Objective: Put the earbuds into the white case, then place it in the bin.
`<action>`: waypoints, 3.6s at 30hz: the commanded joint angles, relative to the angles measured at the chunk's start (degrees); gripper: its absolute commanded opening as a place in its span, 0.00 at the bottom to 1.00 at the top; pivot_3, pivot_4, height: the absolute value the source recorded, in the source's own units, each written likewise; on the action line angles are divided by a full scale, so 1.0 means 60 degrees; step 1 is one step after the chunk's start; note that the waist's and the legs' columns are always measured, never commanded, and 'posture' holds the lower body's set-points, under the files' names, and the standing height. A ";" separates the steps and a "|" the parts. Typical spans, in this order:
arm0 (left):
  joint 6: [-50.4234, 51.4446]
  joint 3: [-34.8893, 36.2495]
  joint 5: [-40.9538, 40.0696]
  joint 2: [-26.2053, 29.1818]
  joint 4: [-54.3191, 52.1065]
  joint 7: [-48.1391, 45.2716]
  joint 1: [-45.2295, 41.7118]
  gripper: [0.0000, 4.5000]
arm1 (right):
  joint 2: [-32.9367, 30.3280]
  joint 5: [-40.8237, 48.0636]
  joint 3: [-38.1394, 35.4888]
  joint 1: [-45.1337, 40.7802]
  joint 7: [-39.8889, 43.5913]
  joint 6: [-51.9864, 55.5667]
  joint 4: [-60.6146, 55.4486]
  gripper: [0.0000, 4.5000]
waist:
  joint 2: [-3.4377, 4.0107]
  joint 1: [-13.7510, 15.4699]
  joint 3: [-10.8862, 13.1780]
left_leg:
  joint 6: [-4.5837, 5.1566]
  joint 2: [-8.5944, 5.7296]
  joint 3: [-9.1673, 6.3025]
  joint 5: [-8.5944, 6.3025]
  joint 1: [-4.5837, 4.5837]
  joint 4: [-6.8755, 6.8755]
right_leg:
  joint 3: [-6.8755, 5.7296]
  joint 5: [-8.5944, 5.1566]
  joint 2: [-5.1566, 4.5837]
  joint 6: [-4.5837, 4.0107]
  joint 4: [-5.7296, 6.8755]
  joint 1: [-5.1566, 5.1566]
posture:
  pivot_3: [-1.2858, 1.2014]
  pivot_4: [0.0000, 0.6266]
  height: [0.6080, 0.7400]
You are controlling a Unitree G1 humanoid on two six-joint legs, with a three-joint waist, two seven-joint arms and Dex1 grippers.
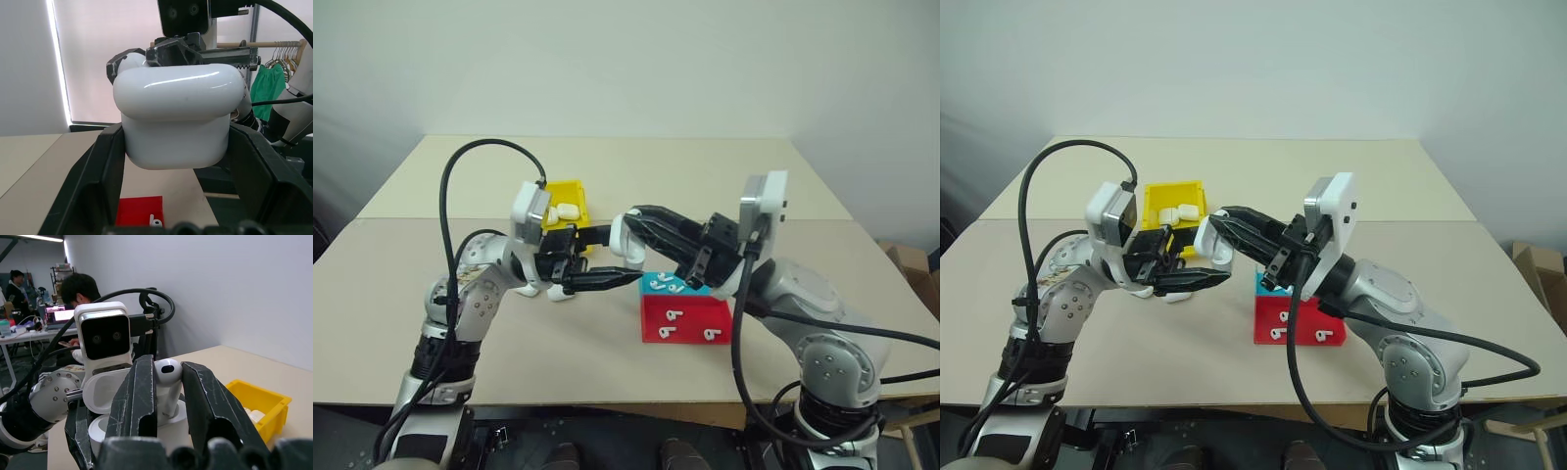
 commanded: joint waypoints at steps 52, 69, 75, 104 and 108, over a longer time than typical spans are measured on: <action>-0.0470 0.1684 -0.0144 0.1558 -0.1428 0.0385 0.1248 0.62 | -0.3057 -0.9070 0.5499 -0.6121 0.8067 -0.9450 1.4655 0.60 | 0.0007 -0.0168 0.0028 | 0.0003 0.0003 0.0018 -0.0002 -0.0004 -0.0014 | 0.0005 0.0003 -0.0003 -0.0005 -0.0020 -0.0010 | 0.52 0.24 1.00; -0.0436 0.1838 -0.0339 0.1673 -0.1997 0.0940 0.1690 0.62 | -0.1964 -1.0563 0.5468 -0.6804 0.7681 -1.0579 1.7025 0.60 | 0.0012 -0.0242 0.0030 | 0.0002 0.0003 0.0017 -0.0001 0.0014 -0.0014 | 0.0009 0.0004 -0.0003 -0.0008 0.0004 -0.0007 | 0.52 0.24 1.00; -0.0406 0.1836 -0.0351 0.1653 -0.2113 0.1052 0.1749 0.62 | -0.1860 -1.0787 0.5397 -0.6799 0.7543 -1.0578 1.7201 0.60 | 0.0012 -0.0226 0.0030 | 0.0001 0.0003 0.0017 -0.0001 0.0015 -0.0013 | 0.0007 0.0004 -0.0003 -0.0007 0.0003 -0.0002 | 0.52 0.24 1.00; -0.0473 0.1000 -0.0066 0.0864 -0.1144 0.0919 0.0701 0.62 | -0.2482 -0.2084 -0.1871 -0.3094 0.5829 0.0063 0.5406 0.19 | 0.0024 0.0056 0.0038 | 0.0002 0.0003 0.0000 -0.0002 -0.0003 -0.0013 | -0.0013 0.0004 -0.0004 -0.0008 0.0006 -0.0002 | 0.52 0.24 1.00; -0.0447 0.0667 0.0033 0.0578 -0.0709 0.0732 0.0342 0.62 | -0.1325 0.1370 -0.3155 -0.2494 0.3173 0.2446 0.2859 0.19 | 0.0024 -0.0008 0.0037 | 0.0002 0.0002 -0.0001 -0.0002 0.0014 -0.0009 | -0.0008 0.0009 -0.0003 -0.0011 0.0014 0.0008 | 0.52 0.24 1.00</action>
